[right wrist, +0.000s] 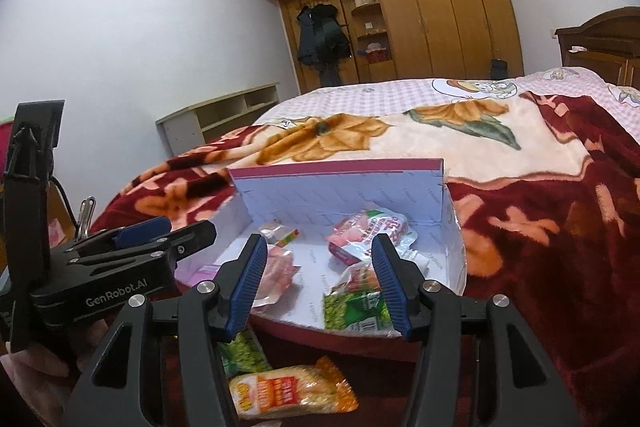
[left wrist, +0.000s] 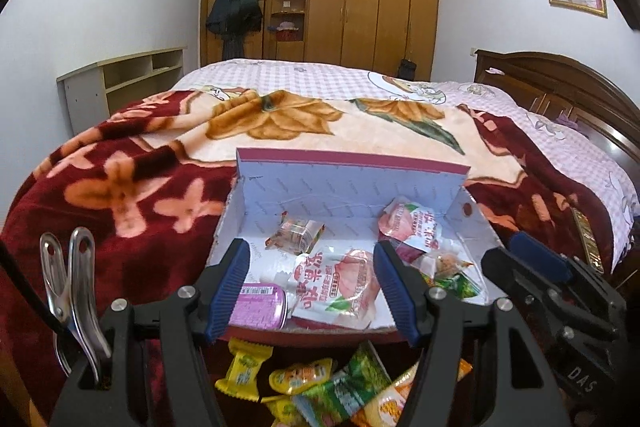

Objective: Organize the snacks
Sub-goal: 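Withdraw both tools from the box back over the snack pile, then move the left tool to a yellow candy while the right tool approaches the corn snack bag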

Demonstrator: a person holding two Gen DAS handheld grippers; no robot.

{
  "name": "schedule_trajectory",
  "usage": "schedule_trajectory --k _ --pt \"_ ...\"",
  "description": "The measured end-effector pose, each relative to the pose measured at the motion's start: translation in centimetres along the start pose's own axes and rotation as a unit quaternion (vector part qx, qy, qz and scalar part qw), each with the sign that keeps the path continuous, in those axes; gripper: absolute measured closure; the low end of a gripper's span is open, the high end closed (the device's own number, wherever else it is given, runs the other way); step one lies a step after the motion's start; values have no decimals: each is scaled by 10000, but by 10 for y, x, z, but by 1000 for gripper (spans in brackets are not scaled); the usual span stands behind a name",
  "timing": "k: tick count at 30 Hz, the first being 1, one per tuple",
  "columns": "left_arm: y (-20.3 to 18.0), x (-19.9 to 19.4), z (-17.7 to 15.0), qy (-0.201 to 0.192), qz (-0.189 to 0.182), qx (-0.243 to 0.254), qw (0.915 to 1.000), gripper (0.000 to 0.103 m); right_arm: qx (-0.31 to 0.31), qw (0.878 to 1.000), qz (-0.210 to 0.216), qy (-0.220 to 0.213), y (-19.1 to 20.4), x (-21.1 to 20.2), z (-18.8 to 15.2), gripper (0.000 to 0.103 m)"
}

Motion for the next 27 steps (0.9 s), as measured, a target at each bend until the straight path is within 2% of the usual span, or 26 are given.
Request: schedule_trajectory --k 17,27 --pt "18 -78 -15 -42 246 288 9993 35 136 9994 319 -90 38 -59 -4 47" --pt "50 -79 -42 297 587 63 9978 35 -23 9989 451 99 57 -72 -20 47"
Point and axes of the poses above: each gripper's, at about its wrist camera, not at the fingertips, and x roughly the way its jaws point, y to its left, z to its top, the point moved 7 cm from there along x, roughly the way its jaws point, and after that the axes turned 15 degrees about -x, right-handed, at the moved point
